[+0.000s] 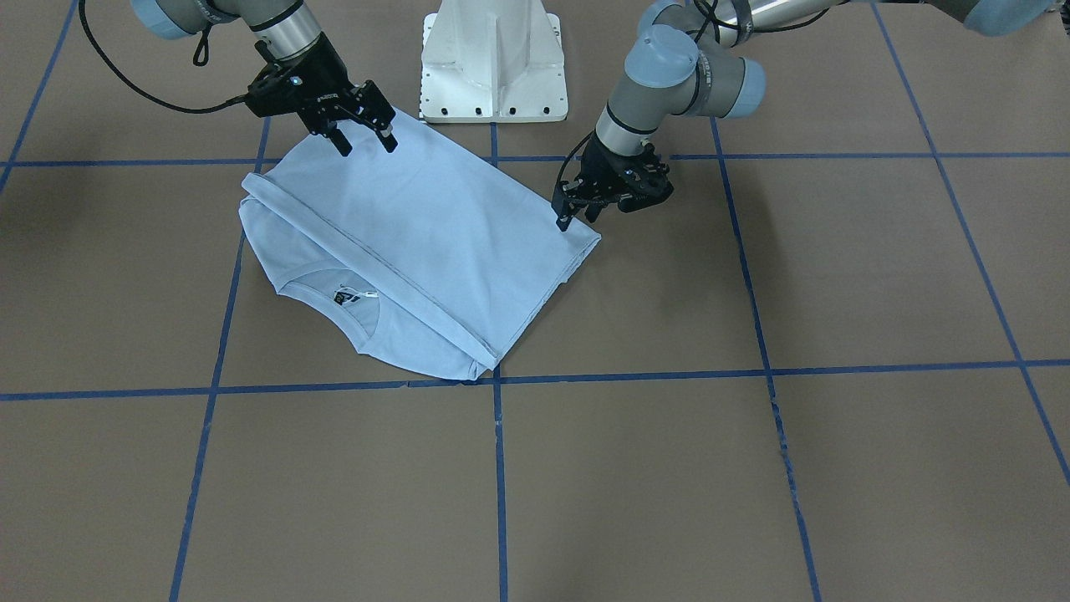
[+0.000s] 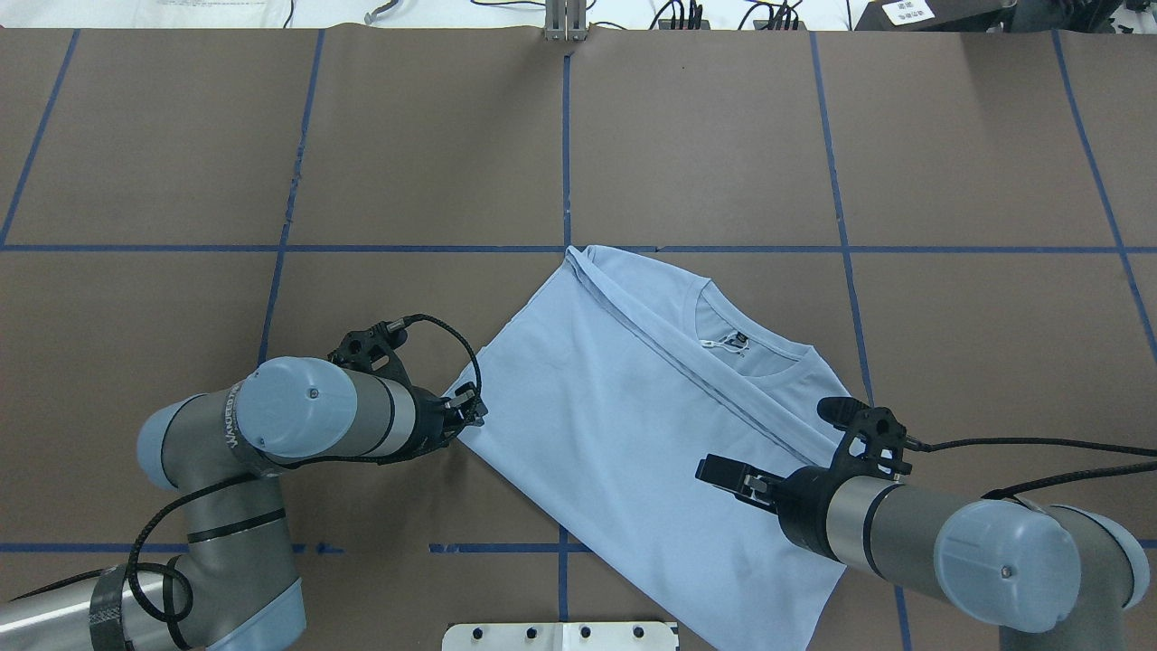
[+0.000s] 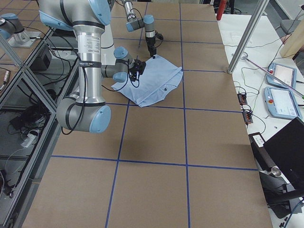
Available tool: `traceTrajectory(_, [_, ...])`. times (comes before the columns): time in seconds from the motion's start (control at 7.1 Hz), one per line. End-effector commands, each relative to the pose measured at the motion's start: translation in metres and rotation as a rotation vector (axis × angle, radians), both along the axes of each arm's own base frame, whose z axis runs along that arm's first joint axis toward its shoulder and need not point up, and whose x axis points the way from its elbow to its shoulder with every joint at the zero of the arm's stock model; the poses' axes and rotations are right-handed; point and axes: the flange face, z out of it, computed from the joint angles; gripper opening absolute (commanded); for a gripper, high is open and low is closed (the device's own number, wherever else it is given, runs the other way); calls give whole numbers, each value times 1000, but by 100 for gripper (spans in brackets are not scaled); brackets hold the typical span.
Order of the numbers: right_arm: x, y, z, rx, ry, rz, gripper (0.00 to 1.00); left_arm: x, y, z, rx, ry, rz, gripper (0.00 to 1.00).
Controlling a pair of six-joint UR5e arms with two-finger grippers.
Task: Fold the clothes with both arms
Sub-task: 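Position the left gripper at the shirt's near corner while the right gripper holds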
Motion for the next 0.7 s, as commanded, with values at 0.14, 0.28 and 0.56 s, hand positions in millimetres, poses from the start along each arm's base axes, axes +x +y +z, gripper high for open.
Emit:
traceTrajectory(0.14, [1,-7,2,2,5,15,100,4,-4,5,3,-16,-13,0])
traceTrajectory(0.28, [1,-7,2,3,5,18,100,-11,-17,-5,10,5,-37,0])
traceTrajectory(0.56, [-3,-12,-5,6,-10,29,100,-55,-80,-5,194,-48,-51,0])
